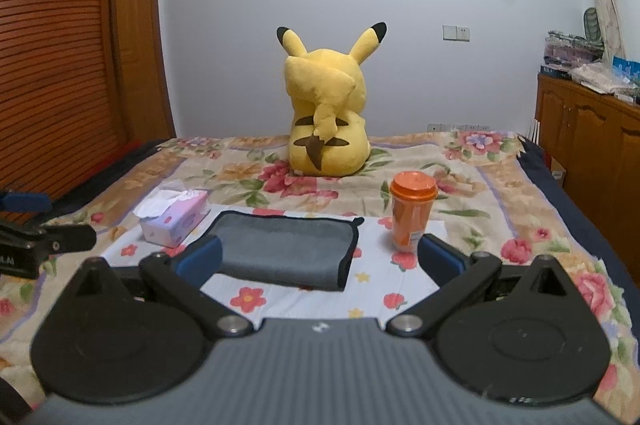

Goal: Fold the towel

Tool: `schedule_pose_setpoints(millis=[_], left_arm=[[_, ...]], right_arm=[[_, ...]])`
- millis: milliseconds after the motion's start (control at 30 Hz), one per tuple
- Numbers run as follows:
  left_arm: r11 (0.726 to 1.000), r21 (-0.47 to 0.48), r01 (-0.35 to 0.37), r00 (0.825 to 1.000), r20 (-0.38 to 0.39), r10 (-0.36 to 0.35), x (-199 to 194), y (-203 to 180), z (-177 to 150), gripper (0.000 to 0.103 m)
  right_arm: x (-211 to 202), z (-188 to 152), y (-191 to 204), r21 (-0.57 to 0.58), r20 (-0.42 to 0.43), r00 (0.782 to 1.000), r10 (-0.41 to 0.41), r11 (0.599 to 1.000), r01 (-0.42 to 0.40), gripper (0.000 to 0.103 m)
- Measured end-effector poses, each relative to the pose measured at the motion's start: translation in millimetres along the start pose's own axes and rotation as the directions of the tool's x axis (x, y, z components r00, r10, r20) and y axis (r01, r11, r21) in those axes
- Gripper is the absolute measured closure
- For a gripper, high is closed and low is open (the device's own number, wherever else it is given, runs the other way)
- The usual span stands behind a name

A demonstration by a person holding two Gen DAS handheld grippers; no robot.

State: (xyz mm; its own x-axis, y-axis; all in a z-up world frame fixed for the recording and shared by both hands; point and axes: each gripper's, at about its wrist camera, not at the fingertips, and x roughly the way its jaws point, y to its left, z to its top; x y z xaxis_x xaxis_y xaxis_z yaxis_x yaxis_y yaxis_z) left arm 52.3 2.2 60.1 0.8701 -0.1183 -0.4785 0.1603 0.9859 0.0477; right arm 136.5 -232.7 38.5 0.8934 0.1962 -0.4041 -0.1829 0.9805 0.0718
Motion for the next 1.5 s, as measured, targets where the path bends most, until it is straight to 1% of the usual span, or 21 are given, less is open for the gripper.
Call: schedule_pose_setpoints(millis=[233, 400, 667, 833, 933, 1033, 1167, 1267, 1367, 1500], left_arm=[[1.0, -0.021, 0.009, 0.999, -0.039, -0.01, 2, -4, -25, 0.0], [0.999, -0.034, 0.023, 0.997, -0.067, -0.025, 4, -5, -41, 0.0], [1.0, -0.015, 0.009, 0.997, -0.076, -0.01, 4, -12, -54, 0.0], [0.999, -0.036, 0.001, 0.997, -0.077, -0.004, 0, -11, -61, 0.0], [0.998, -0.065, -0.003, 0.996, -0.088, -0.003, 0, -10, -68, 0.0], [0.997, -0.08, -0.013, 0.995, -0.1, 0.005, 3, -10, -75, 0.0], [0.997, -0.075, -0.022, 0.993, -0.115, 0.014, 9, -10, -84, 0.0], [0.996, -0.079, -0.028, 0.993, -0.114, 0.019, 13, -10, -89, 0.0], [0.996, -0.081, -0.033, 0.993, -0.116, 0.023, 17, -9, -92, 0.0], [0.995, -0.093, -0.029, 0.994, -0.111, 0.018, 19, -8, -95, 0.0]], right_arm=[[-2, -17, 7, 0.018, -0.015, 1.0, -0.003, 1.0, 0.004, 0.0], [5, -32, 8, 0.023, -0.051, 0.999, -0.009, 1.0, 0.01, 0.0], [5, -47, 9, 0.034, -0.081, 0.997, -0.011, 0.999, 0.014, 0.0], [0, -56, 12, 0.027, -0.085, 0.996, 0.0, 1.0, 0.002, 0.0], [-1, -64, 17, 0.003, -0.088, 0.996, -0.017, 1.0, 0.017, 0.0], [0, -71, 19, 0.001, -0.104, 0.994, -0.015, 1.0, 0.015, 0.0], [5, -75, 20, 0.001, -0.109, 0.994, -0.02, 1.0, 0.02, 0.0], [10, -78, 22, -0.009, -0.103, 0.994, -0.021, 1.0, 0.02, 0.0], [15, -83, 23, -0.02, -0.12, 0.992, -0.024, 1.0, 0.022, 0.0], [16, -83, 22, -0.015, -0.111, 0.994, -0.021, 1.0, 0.019, 0.0]])
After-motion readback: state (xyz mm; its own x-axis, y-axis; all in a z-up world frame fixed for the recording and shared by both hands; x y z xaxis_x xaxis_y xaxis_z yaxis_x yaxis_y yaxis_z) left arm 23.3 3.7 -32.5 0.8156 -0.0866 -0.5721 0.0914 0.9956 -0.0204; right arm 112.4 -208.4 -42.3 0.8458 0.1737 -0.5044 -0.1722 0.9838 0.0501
